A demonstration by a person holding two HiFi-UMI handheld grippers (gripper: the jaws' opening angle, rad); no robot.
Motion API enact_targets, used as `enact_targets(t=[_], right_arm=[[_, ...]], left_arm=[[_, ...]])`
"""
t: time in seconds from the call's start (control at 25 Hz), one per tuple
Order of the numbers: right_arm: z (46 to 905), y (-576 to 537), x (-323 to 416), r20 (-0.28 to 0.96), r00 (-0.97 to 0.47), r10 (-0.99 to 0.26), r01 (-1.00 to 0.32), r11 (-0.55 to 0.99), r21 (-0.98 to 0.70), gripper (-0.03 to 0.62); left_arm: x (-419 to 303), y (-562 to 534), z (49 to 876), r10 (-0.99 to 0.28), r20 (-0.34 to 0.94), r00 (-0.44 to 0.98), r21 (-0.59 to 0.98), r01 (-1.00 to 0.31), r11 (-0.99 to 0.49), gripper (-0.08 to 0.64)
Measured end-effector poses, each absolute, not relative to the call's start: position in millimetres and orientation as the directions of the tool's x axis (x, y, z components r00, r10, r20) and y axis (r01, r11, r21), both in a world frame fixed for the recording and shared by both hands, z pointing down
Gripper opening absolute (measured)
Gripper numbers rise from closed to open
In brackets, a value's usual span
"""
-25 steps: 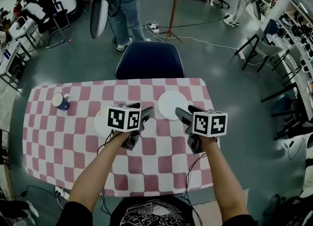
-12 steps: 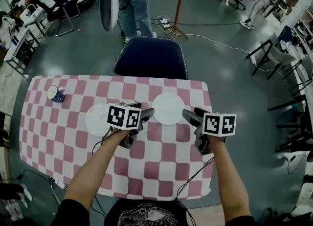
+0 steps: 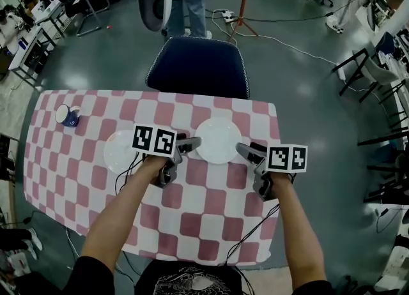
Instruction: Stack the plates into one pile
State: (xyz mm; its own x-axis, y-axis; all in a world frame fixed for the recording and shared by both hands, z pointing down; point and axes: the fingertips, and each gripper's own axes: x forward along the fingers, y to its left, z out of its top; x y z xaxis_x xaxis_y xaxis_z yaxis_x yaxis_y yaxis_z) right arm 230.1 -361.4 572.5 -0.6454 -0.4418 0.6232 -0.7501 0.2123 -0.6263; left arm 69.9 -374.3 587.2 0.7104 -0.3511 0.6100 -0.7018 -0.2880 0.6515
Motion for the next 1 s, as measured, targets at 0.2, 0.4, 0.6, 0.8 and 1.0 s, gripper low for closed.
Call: enact_targets(t=[0.2,0.4,0.6,0.8,1.0], right_arm=[[585.4,-364.3,224.9,0.621,-0.668,-0.409,-0.727,0.185,-0.661,0.283],[589.0,-368.9,219.2,0.611,-0.683,-0.401,-0.711,0.171,-0.682,0.262],[593.7,-369.8,214.6,0.611,-0.692,-0.383,-0.702,0.163,-0.693,0.194],[600.1,-369.1,215.6,0.636,-0.675,-0.373,-0.720,0.146,-0.678,0.130],[603.4,-367.0,219.5,0.659,-0.654,-0.371,-0.740,0.131,-0.660,0.049]], left_arm=[[76.4,-377.3,593.6,-0.348,0.589,0.729,0.705,-0.674,-0.219,0.262],[77.9,-382.4,598.5,-0.355,0.595,0.721,0.708,-0.679,-0.194,0.229],[83.5,-381.7,601.8,-0.337,0.600,0.725,0.709,-0.677,-0.196,0.182],[81.7,-381.5,609.9,-0.338,0.637,0.692,0.678,-0.712,-0.180,0.083],[76.2,-381.1,609.4,-0.356,0.644,0.677,0.672,-0.723,-0.161,0.046]])
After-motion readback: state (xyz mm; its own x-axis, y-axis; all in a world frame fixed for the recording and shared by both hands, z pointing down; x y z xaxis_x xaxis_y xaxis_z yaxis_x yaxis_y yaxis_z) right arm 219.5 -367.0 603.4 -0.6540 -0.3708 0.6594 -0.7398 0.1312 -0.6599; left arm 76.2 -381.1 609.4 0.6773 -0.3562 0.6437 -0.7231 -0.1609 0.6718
